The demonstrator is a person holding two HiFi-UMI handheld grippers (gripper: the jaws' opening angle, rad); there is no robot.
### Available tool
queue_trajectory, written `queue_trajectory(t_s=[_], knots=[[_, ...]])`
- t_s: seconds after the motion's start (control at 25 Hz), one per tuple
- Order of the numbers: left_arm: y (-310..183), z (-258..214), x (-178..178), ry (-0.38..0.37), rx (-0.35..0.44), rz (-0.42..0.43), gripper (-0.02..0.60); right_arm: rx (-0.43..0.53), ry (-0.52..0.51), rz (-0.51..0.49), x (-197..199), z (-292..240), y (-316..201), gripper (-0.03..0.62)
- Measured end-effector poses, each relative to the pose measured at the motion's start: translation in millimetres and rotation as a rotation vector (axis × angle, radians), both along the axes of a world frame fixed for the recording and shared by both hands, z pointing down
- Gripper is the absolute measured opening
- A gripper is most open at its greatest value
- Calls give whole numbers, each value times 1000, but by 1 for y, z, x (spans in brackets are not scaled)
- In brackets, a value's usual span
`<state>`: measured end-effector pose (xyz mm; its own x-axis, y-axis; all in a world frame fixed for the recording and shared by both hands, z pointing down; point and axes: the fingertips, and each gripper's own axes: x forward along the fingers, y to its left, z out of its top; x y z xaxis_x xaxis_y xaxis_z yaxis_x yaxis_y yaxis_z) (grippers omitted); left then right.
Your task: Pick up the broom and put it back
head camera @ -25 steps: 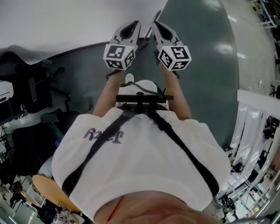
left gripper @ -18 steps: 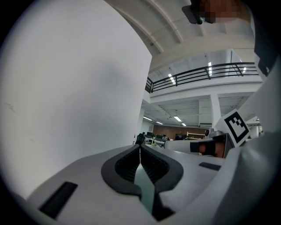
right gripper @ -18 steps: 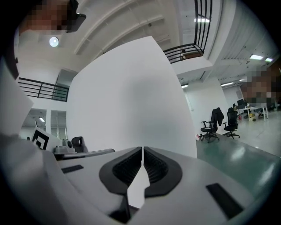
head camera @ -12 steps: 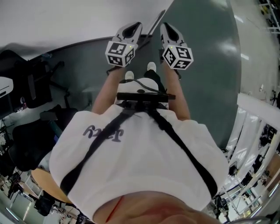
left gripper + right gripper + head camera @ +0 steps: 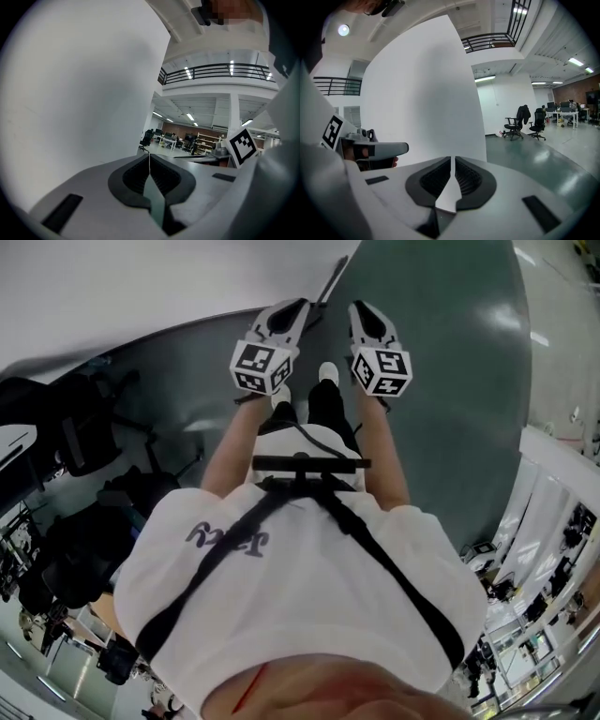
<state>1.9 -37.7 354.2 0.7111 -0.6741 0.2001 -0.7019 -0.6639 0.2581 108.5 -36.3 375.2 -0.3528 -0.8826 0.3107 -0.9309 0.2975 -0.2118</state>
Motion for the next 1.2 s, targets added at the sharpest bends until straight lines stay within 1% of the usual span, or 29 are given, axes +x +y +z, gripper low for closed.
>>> queue_trajectory(t_s=[0.16,0.2,0.32,0.56,0.76,0.92,1.12,1.2], knots=[[-9,25,14,-9,-30,14,12,-44,43,-24,15,30,-6,11],[-11,30,18,-11,-38,18,12,-56,44,-25,20,38,-7,34],[-16,46,30,-23,-57,30,12,-96,41,-22,34,60,-7,40],[-31,89,45,-64,-76,40,12,-176,12,-26,53,120,-16,74],[-39,128,46,-77,-110,35,12,-215,-2,-46,54,169,-34,120],[-49,156,40,-76,-133,20,12,-245,-17,-65,48,209,-55,177],[-63,183,35,-73,-144,-7,12,-265,-44,-111,40,258,-80,280],[-66,196,34,-74,-150,-11,12,-270,-59,-121,37,280,-90,293]])
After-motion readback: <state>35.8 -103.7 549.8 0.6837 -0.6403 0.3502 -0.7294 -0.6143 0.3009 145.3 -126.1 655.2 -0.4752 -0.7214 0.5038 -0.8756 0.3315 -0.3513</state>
